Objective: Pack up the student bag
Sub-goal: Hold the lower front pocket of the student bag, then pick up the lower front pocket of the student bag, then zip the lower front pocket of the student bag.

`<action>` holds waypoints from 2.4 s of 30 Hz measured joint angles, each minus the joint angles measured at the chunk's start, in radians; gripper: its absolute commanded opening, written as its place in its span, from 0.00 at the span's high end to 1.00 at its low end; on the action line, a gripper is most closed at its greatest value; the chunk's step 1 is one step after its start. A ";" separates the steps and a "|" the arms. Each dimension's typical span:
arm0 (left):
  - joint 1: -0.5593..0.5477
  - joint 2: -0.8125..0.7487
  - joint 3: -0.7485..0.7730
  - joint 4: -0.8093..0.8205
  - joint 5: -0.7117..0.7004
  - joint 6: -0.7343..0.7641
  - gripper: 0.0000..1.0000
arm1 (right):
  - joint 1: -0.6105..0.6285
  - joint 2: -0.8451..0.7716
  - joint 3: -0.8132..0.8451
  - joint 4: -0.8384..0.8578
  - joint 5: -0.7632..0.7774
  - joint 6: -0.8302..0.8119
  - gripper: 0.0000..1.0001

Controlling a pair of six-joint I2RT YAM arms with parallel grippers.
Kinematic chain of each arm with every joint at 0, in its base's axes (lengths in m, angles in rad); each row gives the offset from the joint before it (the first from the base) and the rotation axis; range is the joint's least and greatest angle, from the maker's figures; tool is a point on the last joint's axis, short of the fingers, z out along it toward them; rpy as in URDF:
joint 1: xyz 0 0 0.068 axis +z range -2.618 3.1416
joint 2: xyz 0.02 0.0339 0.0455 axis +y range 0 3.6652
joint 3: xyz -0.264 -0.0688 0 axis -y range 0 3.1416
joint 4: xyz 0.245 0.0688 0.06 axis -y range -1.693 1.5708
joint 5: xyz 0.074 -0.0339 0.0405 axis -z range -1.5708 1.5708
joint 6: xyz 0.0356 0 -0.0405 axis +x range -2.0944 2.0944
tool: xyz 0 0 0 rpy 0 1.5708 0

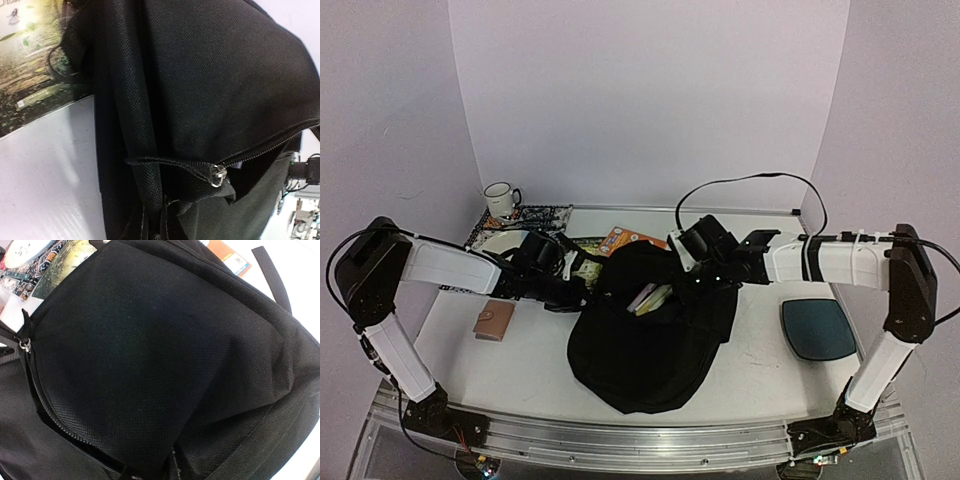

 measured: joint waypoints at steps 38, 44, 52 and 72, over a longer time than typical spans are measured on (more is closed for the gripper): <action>-0.030 -0.163 -0.004 0.007 0.106 -0.059 1.00 | 0.051 0.244 0.457 -0.035 -0.306 -0.070 0.68; -0.043 -0.163 0.003 0.007 0.108 -0.058 1.00 | 0.052 0.284 0.501 -0.035 -0.321 -0.074 0.74; -0.047 -0.173 0.003 0.006 0.113 -0.059 1.00 | 0.052 0.324 0.508 -0.033 -0.346 -0.074 0.79; -0.054 -0.178 0.003 -0.030 -0.014 -0.084 1.00 | 0.054 0.142 0.299 -0.021 -0.203 -0.045 1.00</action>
